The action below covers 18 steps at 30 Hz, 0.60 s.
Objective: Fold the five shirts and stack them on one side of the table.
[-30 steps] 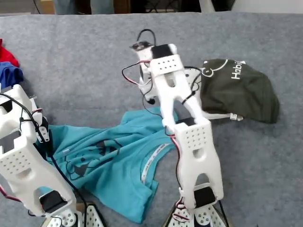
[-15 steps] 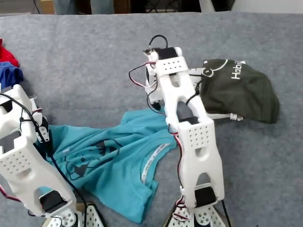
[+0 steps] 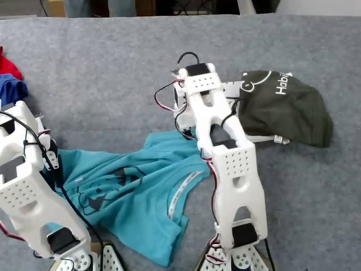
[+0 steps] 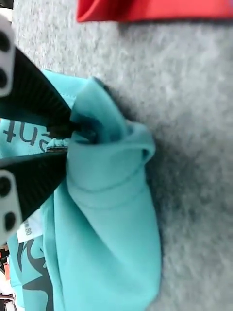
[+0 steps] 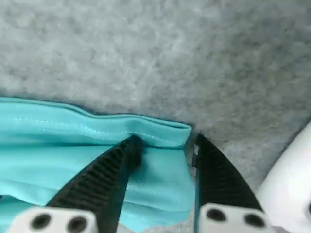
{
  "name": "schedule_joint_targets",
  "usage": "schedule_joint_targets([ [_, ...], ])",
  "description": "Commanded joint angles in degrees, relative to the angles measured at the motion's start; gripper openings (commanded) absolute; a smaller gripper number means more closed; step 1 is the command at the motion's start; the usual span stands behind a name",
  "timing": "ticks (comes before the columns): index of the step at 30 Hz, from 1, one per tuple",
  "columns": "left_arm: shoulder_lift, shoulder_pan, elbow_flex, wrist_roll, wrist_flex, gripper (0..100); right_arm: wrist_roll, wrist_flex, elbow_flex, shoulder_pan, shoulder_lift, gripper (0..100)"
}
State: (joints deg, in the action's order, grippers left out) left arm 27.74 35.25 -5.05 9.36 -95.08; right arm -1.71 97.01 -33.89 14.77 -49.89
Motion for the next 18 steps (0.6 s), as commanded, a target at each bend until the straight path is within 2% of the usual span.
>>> schedule_joint_targets([
  [1, -1.9, 0.0, 0.2, 0.8, 0.4, 3, 1.6, -3.8, 2.2, 0.7, 0.0, 19.1],
  [8, -1.8, 0.2, 0.1, 0.7, 0.3, 3, 1.5, -4.8, 3.3, 2.2, -0.5, 18.7],
  [13, -1.8, 0.2, -0.1, 0.6, 0.2, 3, 1.4, -4.8, 3.1, 2.2, -3.8, 2.6],
  [18, -1.8, 0.2, -0.2, 0.4, 0.2, 3, 1.4, -4.3, 0.4, 1.9, -3.6, 4.5],
])
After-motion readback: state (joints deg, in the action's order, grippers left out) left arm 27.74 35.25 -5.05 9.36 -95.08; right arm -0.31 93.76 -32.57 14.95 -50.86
